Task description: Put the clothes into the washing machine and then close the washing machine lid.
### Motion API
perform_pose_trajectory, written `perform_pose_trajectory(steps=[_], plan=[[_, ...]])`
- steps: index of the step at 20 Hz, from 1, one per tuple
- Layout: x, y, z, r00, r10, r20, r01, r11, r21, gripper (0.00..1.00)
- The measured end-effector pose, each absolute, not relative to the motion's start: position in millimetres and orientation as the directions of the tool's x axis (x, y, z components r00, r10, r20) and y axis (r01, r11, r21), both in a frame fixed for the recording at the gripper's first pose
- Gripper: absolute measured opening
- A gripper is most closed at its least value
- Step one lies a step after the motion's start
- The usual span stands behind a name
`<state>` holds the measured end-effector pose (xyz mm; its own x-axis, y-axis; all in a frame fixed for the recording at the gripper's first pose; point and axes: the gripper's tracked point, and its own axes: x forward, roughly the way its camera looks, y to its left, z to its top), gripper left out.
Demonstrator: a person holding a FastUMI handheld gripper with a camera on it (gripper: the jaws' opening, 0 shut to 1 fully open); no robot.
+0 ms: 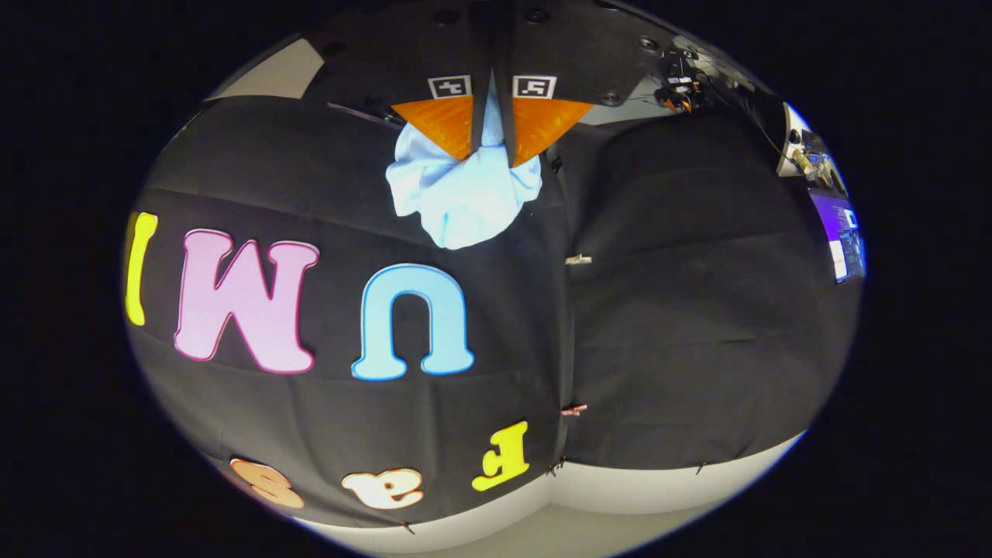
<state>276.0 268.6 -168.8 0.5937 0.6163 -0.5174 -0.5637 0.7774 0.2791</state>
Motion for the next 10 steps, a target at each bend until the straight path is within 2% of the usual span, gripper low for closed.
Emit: perform_pose_trajectory(steps=[10], plan=[[233, 322, -350, 0.349, 0.605, -0.716, -0.691, 0.682, 0.239, 0.05]])
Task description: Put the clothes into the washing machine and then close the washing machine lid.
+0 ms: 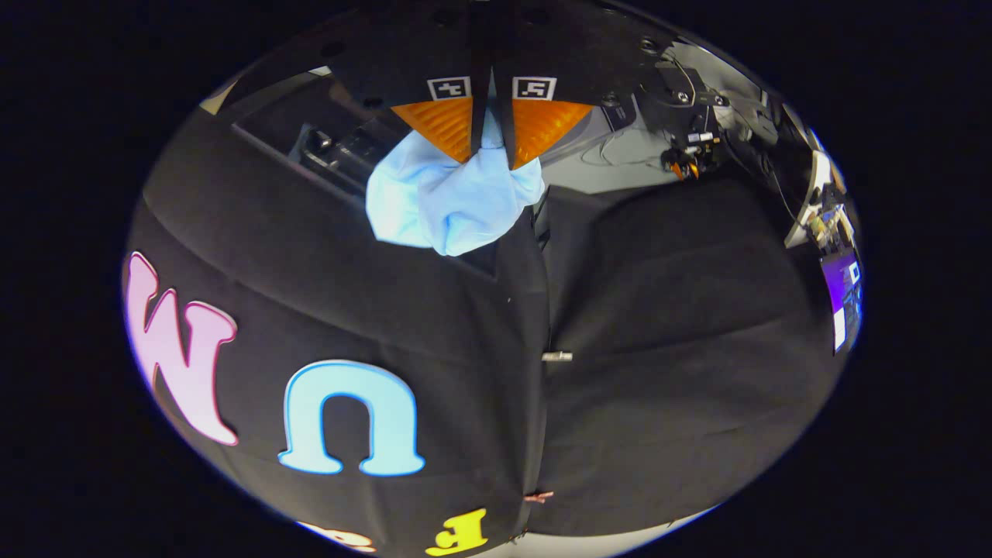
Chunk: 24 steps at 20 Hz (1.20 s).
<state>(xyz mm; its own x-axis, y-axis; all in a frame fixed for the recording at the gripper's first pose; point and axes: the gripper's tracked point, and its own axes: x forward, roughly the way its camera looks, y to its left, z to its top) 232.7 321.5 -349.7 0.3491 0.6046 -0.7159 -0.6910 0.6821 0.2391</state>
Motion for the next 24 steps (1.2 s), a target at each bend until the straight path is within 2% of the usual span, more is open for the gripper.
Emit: perform_pose_trajectory(steps=[8, 15, 24], plan=[[182, 314, -426, 0.179, 0.492, -0.852, -0.797, 0.581, 0.167, 0.05], [154, 293, -458, 0.082, 0.367, -0.926, -0.809, 0.568, 0.153, 0.05], [140, 281, -471, 0.043, 0.286, -0.957, -0.821, 0.556, 0.129, 0.05]])
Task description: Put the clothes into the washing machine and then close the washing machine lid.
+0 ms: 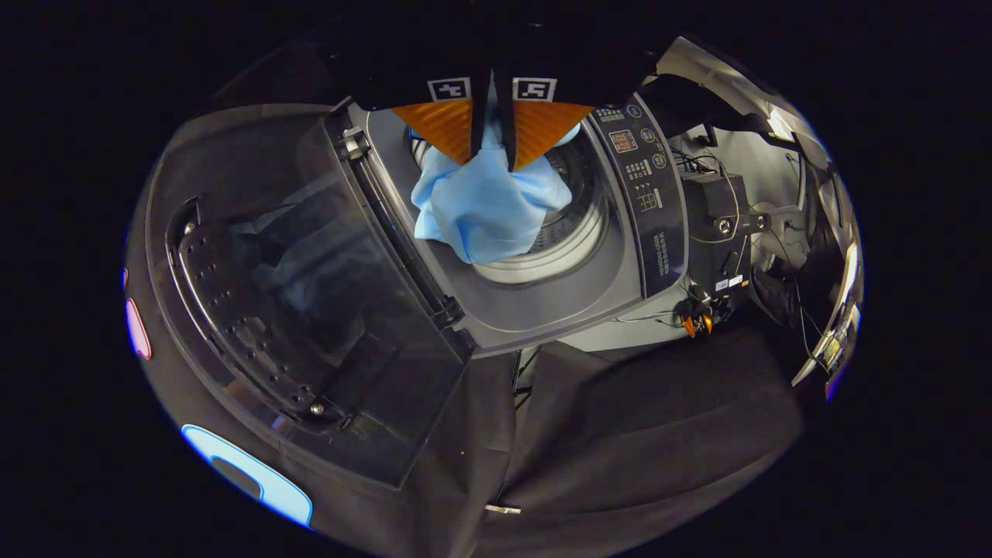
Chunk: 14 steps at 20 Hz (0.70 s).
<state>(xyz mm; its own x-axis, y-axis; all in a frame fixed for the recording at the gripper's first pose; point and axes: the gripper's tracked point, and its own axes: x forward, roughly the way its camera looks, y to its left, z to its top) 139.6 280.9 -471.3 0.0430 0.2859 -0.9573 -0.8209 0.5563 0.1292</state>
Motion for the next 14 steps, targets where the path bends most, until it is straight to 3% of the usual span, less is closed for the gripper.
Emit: perform_pose_trajectory(steps=[2, 7, 14], plan=[[142, 286, -461, 0.038, 0.31, -0.95, -0.811, 0.566, 0.152, 0.05], [159, 297, -454, 0.09, 0.379, -0.921, -0.776, 0.607, 0.174, 1.0], [183, 312, -428, 0.192, 0.479, -0.857, -0.767, 0.618, 0.173, 1.0]])
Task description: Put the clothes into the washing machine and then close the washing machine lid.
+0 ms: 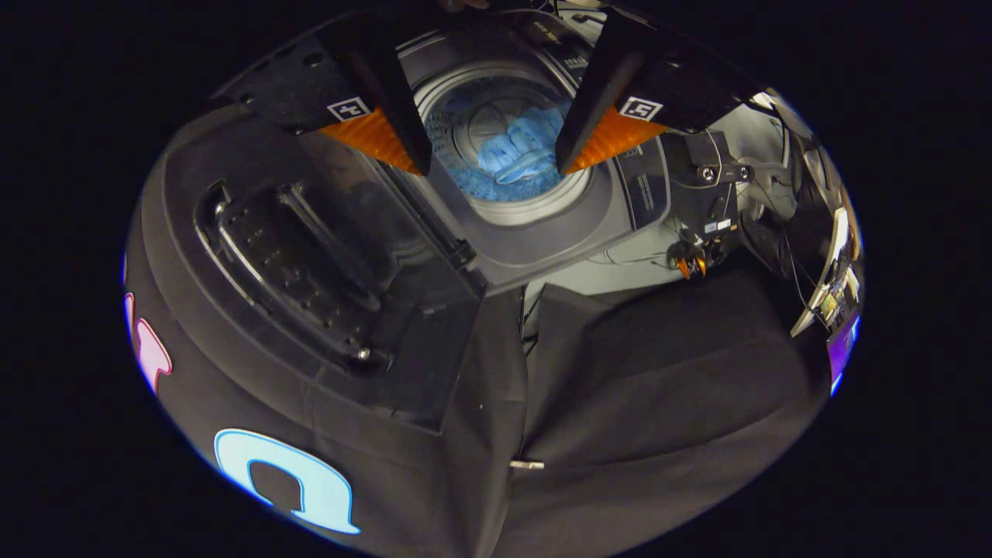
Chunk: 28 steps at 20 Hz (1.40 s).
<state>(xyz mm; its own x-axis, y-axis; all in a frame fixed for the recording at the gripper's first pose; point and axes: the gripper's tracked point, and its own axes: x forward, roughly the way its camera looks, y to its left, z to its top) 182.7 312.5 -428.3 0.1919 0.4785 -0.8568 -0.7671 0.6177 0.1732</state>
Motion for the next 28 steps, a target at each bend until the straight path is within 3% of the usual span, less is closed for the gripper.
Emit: perform_pose_trajectory(steps=[5, 9, 15, 20, 28], plan=[[214, 333, -386, 0.326, 0.596, -0.733, -0.754, 0.632, 0.179, 1.0], [256, 343, -338, 0.51, 0.658, -0.553, -0.703, 0.69, 0.173, 1.0], [316, 312, -293, 0.759, 0.541, -0.363, -0.544, 0.833, 0.103, 0.99], [342, 276, -294, 0.876, 0.338, -0.343, -0.35, 0.936, 0.028, 0.99], [380, 215, -329, 0.88, 0.124, -0.458, -0.119, 0.992, 0.04, 0.99]])
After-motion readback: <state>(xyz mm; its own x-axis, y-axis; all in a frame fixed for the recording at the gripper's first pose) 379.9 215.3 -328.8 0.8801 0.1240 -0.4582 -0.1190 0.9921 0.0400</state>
